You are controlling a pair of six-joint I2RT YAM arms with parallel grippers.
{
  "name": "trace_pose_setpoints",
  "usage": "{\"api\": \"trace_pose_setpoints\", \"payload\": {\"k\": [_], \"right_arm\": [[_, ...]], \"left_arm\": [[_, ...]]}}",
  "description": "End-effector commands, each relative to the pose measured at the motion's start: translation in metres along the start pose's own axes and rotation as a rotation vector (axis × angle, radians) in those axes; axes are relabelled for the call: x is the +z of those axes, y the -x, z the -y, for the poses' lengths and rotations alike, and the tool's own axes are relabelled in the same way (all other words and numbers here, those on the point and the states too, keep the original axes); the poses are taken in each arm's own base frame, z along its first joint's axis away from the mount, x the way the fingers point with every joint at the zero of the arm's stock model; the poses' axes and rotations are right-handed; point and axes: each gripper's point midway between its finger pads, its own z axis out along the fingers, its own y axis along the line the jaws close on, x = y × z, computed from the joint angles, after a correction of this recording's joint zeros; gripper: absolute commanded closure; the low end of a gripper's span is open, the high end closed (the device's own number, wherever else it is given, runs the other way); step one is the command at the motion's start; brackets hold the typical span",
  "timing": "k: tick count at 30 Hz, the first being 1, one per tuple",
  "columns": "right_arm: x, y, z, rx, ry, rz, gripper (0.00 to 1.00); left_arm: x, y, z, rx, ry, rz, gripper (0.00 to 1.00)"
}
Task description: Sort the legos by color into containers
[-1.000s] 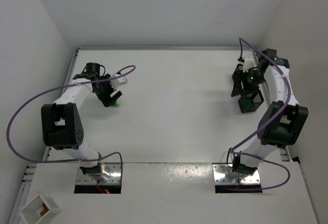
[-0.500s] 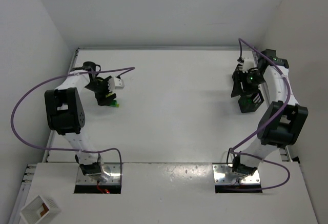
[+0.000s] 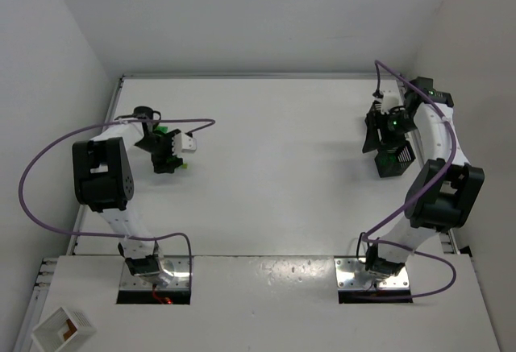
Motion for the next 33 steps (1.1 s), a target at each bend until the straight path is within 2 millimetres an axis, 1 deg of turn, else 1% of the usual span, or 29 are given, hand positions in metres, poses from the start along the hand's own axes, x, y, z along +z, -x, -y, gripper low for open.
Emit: {"api": "trace_pose_setpoints", "payload": {"k": [1,4,5,6,7,8,9,11,12,13,14,18,20,21,23,24,25,28,29,30,31,32,33], "right_arm": [[-0.005,0.004,-0.003,-0.008,-0.011,0.027,0.44],[-0.003,0.001,-0.003,-0.005,-0.008,0.019,0.44],[-0.003,0.001,-0.003,-0.005,-0.008,0.019,0.44],[-0.003,0.001,-0.003,-0.005,-0.008,0.019,0.44],[-0.003,0.003,-0.002,-0.008,-0.011,0.027,0.44],[-0.003,0.004,-0.002,-0.008,-0.011,0.027,0.44],[-0.003,0.004,-0.002,-0.008,-0.011,0.027,0.44],[-0.003,0.004,-0.002,-0.008,-0.011,0.027,0.43],[-0.003,0.004,-0.002,-0.008,-0.011,0.027,0.43],[-0.003,0.004,-0.002,-0.008,-0.011,0.027,0.43],[-0.003,0.004,-0.002,-0.008,-0.011,0.027,0.43],[-0.003,0.004,-0.002,-0.008,-0.011,0.027,0.43],[-0.003,0.004,-0.002,-0.008,-0.011,0.027,0.43],[-0.003,0.004,-0.002,-0.008,-0.011,0.027,0.43],[-0.003,0.004,-0.002,-0.008,-0.011,0.027,0.43],[-0.003,0.004,-0.002,-0.008,-0.011,0.027,0.43],[-0.003,0.004,-0.002,-0.008,-0.011,0.027,0.43],[-0.003,0.004,-0.002,-0.008,-0.011,0.027,0.43],[-0.003,0.004,-0.004,-0.009,-0.002,0.030,0.43],[-0.003,0.004,-0.004,-0.009,-0.002,0.030,0.43],[-0.003,0.004,-0.009,-0.005,0.027,0.032,0.43],[-0.003,0.004,-0.012,0.004,0.040,0.037,0.43],[-0.005,0.004,-0.017,0.006,0.055,0.040,0.43]], "left_arm": [[0.001,0.007,-0.012,0.063,0.031,0.036,0.24],[0.002,0.010,-0.014,0.078,0.039,0.056,0.24],[-0.001,0.014,-0.018,0.087,0.056,0.065,0.24],[-0.001,0.014,-0.018,0.088,0.057,0.065,0.23],[0.001,0.015,-0.015,0.084,0.048,0.076,0.23],[-0.003,0.016,-0.017,0.103,0.060,0.075,0.23],[-0.003,0.018,-0.014,0.119,0.058,0.086,0.21],[-0.004,0.019,-0.015,0.160,0.067,0.084,0.20],[-0.001,0.018,-0.010,0.163,0.056,0.085,0.18],[-0.004,0.019,-0.012,0.178,0.064,0.084,0.17],[-0.001,0.018,-0.008,0.182,0.055,0.084,0.17],[-0.002,0.018,-0.010,0.220,0.057,0.083,0.15],[0.000,0.022,-0.009,0.229,0.052,0.085,0.15],[0.005,0.024,-0.007,0.236,0.038,0.088,0.15],[0.007,0.019,-0.006,0.230,0.028,0.067,0.19],[0.012,0.020,-0.004,0.233,0.014,0.069,0.21],[0.012,0.020,-0.004,0.233,0.014,0.069,0.28],[0.015,0.019,-0.003,0.229,0.006,0.070,0.38],[0.015,0.019,-0.003,0.229,0.006,0.070,0.44],[0.016,0.022,-0.002,0.237,0.002,0.071,0.47],[0.018,0.018,0.003,0.231,-0.011,0.061,0.49],[0.020,0.017,0.007,0.226,-0.021,0.062,0.54],[0.018,0.018,0.006,0.230,-0.013,0.061,0.56]]}}
